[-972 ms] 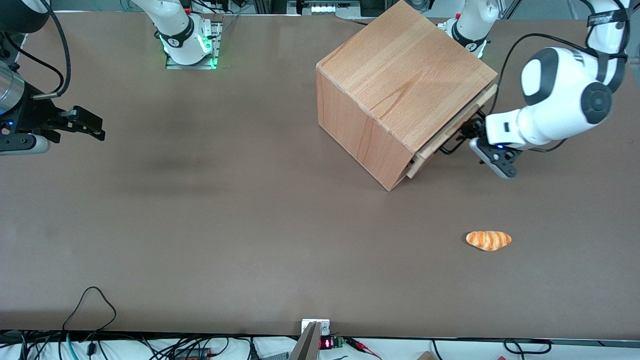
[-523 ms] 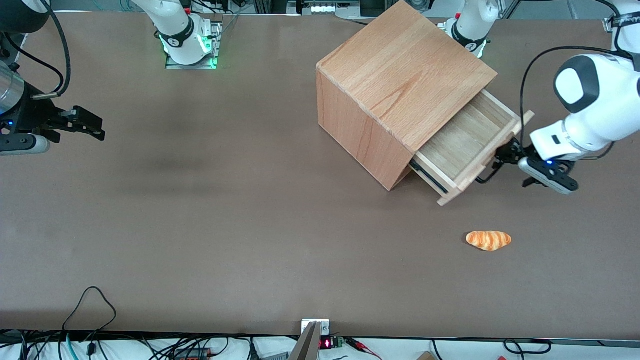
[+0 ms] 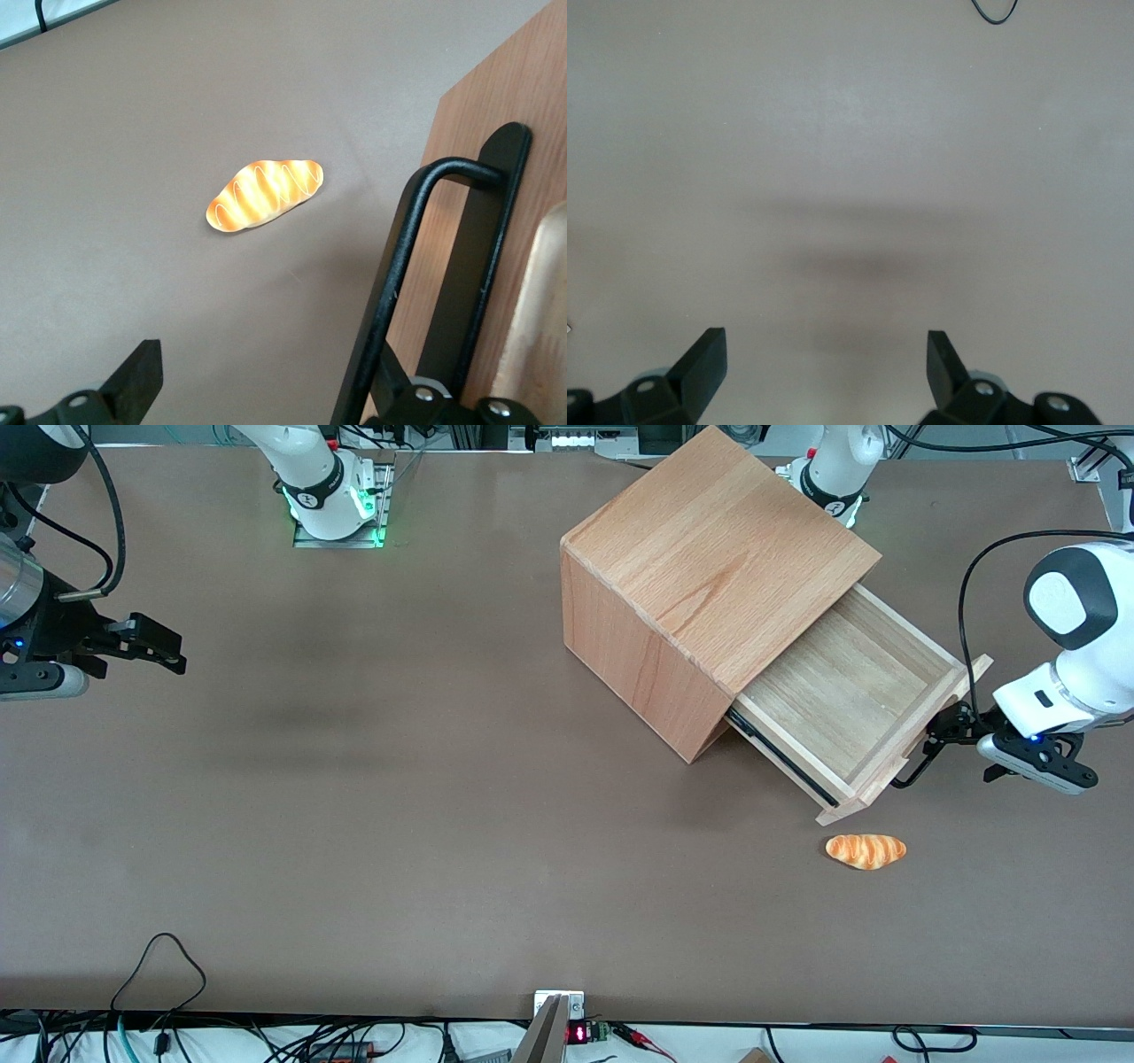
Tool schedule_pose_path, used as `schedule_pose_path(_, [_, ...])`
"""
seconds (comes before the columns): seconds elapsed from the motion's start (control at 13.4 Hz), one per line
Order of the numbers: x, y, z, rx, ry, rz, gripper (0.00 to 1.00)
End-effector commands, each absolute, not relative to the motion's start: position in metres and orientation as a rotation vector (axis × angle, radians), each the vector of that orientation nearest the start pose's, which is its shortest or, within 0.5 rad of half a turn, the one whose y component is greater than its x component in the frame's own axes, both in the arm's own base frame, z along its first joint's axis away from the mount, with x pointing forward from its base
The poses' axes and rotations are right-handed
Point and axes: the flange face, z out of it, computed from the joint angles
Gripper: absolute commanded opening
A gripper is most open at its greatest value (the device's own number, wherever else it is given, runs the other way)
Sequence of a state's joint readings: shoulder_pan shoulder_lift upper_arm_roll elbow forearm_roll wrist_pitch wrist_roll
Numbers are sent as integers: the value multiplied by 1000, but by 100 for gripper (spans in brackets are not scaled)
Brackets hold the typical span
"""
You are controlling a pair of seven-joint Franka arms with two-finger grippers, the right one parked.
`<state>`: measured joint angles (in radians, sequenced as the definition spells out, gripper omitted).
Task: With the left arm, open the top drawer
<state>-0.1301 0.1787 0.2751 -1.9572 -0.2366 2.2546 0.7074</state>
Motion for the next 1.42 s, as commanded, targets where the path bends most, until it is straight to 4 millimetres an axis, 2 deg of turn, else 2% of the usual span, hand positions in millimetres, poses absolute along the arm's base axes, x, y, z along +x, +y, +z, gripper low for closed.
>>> schedule_pose_path(0.0, [609, 90, 419, -3131, 575, -302, 100])
schedule_pose_path(0.22, [612, 81, 462, -3172, 458, -329, 100])
schedule_pose_path(0.37, [612, 78, 480, -3186, 422, -328, 100])
schedule_pose_path(0.67, [603, 76, 502, -3201, 383, -323, 100])
schedule_pose_path(0.82, [589, 73, 525, -3187, 274, -279, 100])
schedule_pose_path(1.05, [560, 53, 562, -3167, 164, -169, 100])
schedule_pose_path(1.35, [524, 42, 599, -3199, -25, 64, 100])
